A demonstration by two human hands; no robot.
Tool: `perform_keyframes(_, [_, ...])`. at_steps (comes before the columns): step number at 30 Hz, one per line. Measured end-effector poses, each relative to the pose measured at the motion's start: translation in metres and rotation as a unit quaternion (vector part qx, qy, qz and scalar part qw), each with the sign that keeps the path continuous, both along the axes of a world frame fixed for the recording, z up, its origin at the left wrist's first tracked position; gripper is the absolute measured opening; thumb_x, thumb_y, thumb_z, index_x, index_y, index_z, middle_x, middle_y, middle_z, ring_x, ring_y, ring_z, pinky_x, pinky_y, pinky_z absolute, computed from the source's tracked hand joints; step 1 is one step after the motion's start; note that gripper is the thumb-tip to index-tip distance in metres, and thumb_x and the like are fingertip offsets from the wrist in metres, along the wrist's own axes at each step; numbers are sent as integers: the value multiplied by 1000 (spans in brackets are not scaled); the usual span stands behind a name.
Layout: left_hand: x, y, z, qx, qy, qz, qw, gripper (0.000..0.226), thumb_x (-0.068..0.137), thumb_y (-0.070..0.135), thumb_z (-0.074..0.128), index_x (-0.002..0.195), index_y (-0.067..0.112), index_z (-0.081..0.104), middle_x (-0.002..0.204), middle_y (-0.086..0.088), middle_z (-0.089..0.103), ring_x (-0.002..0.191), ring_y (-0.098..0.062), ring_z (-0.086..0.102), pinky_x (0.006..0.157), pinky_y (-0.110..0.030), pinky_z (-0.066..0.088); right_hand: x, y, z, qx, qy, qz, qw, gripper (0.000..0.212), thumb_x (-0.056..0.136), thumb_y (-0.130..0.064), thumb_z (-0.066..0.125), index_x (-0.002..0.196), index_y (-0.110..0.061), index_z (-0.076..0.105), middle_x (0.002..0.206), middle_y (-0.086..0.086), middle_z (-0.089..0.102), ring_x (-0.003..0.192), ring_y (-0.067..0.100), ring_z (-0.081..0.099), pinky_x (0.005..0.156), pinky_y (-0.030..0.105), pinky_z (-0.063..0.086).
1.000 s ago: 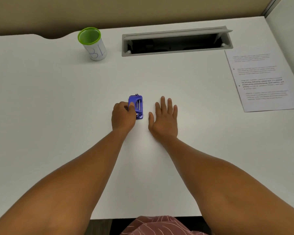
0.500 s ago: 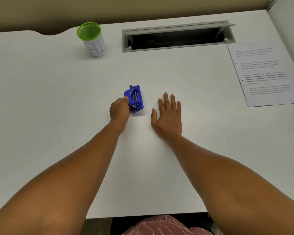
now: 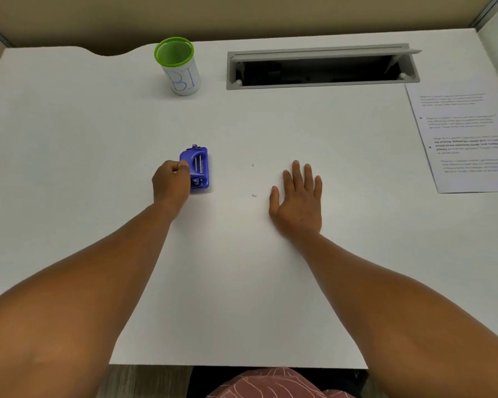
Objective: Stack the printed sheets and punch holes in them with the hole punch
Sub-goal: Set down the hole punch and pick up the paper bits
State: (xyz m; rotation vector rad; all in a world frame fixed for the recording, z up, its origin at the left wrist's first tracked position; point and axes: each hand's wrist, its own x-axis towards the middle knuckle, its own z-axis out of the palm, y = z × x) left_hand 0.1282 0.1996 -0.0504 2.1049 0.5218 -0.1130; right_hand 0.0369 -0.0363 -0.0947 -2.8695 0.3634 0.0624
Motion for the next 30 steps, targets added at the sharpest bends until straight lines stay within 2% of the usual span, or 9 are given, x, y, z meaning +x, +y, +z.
perform_keyframes(12, [12,58,5,109,14,-14,994,19,96,24,44,91,10,56,93,-7,58,80,-22,52,60,-28,39,1,0,-2,-2,-5,-5,1000,65,96,-49,17,151,-17,31,165,1,9,152,22,-6,122,46,-1])
perform_keyframes(19, [9,65,0,109,34,-24,993,20,95,21,43,87,7,55,87,-10,57,76,-24,51,55,-27,39,1,-1,-1,-3,2,-4,1000,65,97,-50,16,152,-18,29,165,0,6,151,21,-8,122,46,-1])
perform_keyframes(21, [9,66,0,100,37,-21,994,18,94,21,44,90,8,55,90,-10,58,78,-24,52,58,-28,40,1,0,-1,-2,0,-4,1000,65,97,-50,17,152,-18,30,165,0,7,151,21,-7,122,46,-1])
perform_keyframes(24, [9,66,1,88,36,-1,995,21,90,23,50,104,10,59,105,-9,63,90,-26,58,71,-35,47,1,0,-1,-1,-3,-4,1000,65,97,-50,17,152,-18,30,165,0,7,152,21,-7,123,45,-1])
perform_keyframes(27, [4,62,4,180,-38,26,983,33,86,34,60,114,17,56,116,-5,59,110,-27,52,88,-44,48,2,-2,-2,5,-13,-9,1000,64,96,-50,20,150,-18,34,165,1,12,152,21,-3,123,45,1])
perform_keyframes(30, [0,47,7,241,-154,-15,958,26,85,37,64,104,19,58,106,-2,60,104,-26,51,82,-41,45,5,-2,-4,9,-25,-14,1000,61,96,-50,24,146,-19,41,162,2,20,151,23,4,122,46,4])
